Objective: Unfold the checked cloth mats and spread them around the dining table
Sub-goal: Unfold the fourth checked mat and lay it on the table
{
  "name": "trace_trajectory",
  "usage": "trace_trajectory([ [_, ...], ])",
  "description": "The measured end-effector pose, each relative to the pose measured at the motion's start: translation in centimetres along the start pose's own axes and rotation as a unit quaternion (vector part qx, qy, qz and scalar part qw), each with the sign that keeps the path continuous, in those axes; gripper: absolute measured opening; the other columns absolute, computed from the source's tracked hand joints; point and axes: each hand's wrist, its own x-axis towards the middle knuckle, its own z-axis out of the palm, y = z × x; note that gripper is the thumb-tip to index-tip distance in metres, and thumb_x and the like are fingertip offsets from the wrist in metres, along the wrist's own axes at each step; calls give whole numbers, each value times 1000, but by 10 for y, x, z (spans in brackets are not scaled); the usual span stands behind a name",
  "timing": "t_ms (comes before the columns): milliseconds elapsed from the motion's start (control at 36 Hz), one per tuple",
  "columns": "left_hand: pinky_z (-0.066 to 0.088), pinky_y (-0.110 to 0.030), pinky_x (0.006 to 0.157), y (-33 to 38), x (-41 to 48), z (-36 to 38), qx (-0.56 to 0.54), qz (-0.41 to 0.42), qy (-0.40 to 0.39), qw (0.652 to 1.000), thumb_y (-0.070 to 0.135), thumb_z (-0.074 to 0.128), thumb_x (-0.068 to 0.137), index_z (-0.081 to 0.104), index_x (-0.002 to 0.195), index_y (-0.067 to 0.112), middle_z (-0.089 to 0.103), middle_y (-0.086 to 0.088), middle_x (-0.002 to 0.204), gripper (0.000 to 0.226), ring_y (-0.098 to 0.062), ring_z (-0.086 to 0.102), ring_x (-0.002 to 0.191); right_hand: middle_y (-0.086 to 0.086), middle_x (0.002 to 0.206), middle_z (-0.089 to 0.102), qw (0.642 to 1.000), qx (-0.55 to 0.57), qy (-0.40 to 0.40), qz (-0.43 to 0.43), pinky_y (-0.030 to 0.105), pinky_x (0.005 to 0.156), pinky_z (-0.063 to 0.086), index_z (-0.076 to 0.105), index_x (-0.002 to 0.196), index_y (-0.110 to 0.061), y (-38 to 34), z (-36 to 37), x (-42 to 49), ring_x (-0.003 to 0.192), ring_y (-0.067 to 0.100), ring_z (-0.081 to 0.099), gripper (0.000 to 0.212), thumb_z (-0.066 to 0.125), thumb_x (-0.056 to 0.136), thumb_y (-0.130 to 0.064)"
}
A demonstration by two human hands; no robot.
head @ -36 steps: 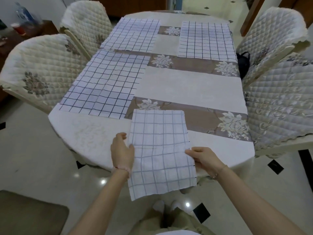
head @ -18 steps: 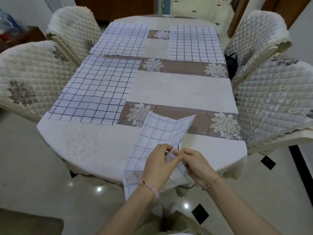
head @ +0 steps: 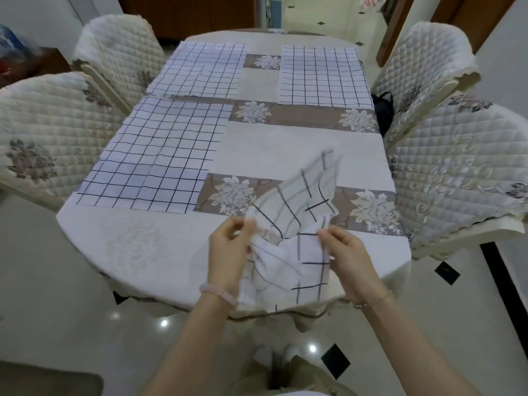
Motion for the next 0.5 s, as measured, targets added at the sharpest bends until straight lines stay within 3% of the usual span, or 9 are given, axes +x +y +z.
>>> trace_trajectory([
  [83, 40, -23, 61, 7, 19, -37, -37, -11, 53, 998, 12, 61, 88, 59, 75, 18, 54, 0, 75, 14, -13, 47, 72, 2, 73, 55, 998, 7, 66, -1, 31, 68, 46, 58, 74, -13, -3, -27, 8, 73, 16, 52, 20, 53, 93, -15],
  [222, 41, -31, 83, -3, 37, -107, -12, -36, 106, 994, 14, 61, 87, 63, 77, 16, 58, -1, 80, 11, -19, 51, 89, -5, 63, 58, 989, -29, 143, 21, 20, 53, 49, 56, 69, -16, 6, -72, 21, 62, 10, 54, 26, 51, 95, -15],
  [333, 47, -34, 69, -25, 36, -139, 4, -112, 107, 988, 16, 59, 89, 61, 76, 12, 60, -10, 79, 13, -25, 57, 75, 10, 73, 60, 980, -87, 174, 42, 37, 69, 46, 61, 75, -6, 19, -91, 29, 79, 25, 54, 22, 57, 91, -19],
  [361, 47, -33, 66, -31, 37, -143, 10, -126, 113, 986, 16, 58, 89, 60, 76, 12, 59, -11, 78, 14, -25, 56, 72, 12, 73, 62, 978, -95, 181, 50, 36, 71, 48, 62, 80, 1, 20, -92, 30, 82, 26, 55, 23, 57, 91, -19],
  [417, 47, -28, 61, -43, 38, -149, 29, -149, 128, 980, 14, 57, 91, 59, 75, 10, 59, -10, 76, 16, -24, 55, 70, 20, 78, 68, 973, -121, 185, 61, 18, 58, 48, 60, 86, 11, 24, -93, 31, 79, 25, 54, 29, 56, 92, -17],
  [444, 46, -28, 60, -50, 39, -152, 38, -159, 133, 977, 13, 56, 91, 60, 79, 8, 59, -10, 76, 14, -24, 56, 71, 27, 90, 68, 971, -142, 182, 61, 11, 50, 44, 60, 91, 14, 24, -92, 30, 74, 24, 53, 31, 56, 92, -16],
  [500, 46, -30, 63, -61, 42, -155, 56, -176, 135, 973, 12, 55, 92, 62, 99, 0, 62, -11, 84, 16, -24, 58, 75, 32, 108, 63, 968, -171, 173, 60, 7, 43, 41, 60, 100, 16, 24, -90, 29, 66, 20, 52, 31, 55, 93, -15],
])
